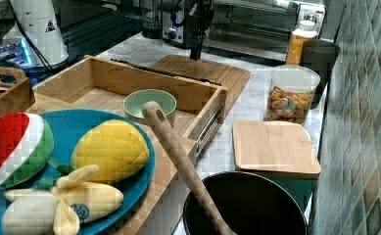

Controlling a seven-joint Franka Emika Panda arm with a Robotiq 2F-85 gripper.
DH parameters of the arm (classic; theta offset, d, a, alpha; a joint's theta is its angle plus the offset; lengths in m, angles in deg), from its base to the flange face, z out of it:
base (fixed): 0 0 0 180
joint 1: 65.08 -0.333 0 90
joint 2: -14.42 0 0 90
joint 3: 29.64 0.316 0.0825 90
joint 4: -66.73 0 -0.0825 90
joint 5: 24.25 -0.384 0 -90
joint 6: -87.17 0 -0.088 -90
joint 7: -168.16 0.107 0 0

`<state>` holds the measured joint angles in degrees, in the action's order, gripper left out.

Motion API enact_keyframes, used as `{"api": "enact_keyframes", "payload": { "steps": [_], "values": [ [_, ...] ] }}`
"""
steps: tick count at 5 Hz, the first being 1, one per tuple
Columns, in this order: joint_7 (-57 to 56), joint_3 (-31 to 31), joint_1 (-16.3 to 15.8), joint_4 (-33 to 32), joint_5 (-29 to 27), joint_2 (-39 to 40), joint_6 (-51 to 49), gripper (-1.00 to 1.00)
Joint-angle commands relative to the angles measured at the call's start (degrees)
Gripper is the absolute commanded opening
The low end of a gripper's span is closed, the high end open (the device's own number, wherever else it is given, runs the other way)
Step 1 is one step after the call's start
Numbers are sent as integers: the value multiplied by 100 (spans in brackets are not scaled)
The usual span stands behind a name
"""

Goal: Close the drawer.

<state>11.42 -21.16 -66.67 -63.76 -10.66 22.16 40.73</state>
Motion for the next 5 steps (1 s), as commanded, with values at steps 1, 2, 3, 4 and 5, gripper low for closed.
{"api": "enact_keyframes", "payload": {
  "steps": [1, 2, 3, 4, 5],
  "values": [
    [-470, -116, 272, -389, -76, -204, 159, -100],
    [-754, -151, 399, -382, -161, -145, 211, -100],
    [-1004, -235, 514, -414, -207, -113, 324, -100],
    [-1391, -407, 588, -503, -228, -149, 499, -100],
    [-1834, -581, 710, -507, -303, -187, 564, -100]
  ]
}}
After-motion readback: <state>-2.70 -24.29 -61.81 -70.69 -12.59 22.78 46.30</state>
